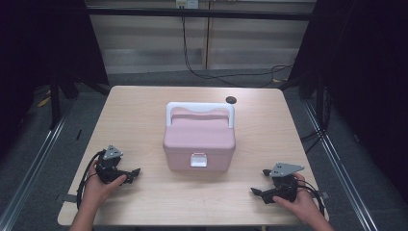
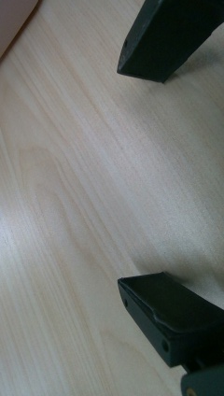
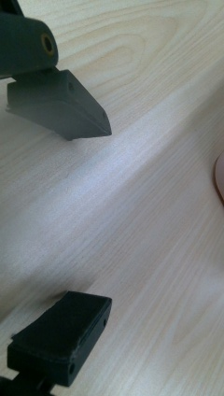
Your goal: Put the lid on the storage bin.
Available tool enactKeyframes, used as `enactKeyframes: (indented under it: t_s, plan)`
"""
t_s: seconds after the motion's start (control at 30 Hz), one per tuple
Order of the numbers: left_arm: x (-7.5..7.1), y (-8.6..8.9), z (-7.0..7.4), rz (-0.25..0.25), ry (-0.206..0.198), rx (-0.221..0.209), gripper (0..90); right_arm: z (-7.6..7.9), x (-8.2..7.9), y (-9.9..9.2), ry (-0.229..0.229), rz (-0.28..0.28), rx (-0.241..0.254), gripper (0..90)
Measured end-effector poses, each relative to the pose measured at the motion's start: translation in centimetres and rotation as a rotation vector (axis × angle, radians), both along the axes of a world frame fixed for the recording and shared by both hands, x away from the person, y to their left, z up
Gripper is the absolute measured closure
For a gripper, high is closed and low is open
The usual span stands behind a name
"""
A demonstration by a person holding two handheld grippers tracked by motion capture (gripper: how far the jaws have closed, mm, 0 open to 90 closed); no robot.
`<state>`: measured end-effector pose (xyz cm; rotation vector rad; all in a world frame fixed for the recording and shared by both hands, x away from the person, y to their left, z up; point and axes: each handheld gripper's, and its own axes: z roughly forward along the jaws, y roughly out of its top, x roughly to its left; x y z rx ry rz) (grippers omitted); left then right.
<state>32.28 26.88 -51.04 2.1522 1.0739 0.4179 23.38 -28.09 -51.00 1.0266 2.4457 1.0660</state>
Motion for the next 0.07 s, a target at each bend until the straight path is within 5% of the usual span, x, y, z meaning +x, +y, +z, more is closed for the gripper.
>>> enactKeyframes:
  t_s: [0.07]
  plan:
    - [0.00,0.00,0.00,0.000,0.000,0.000,0.7,0.00,0.00,0.00,0.000,0.000,0.000,14.1]
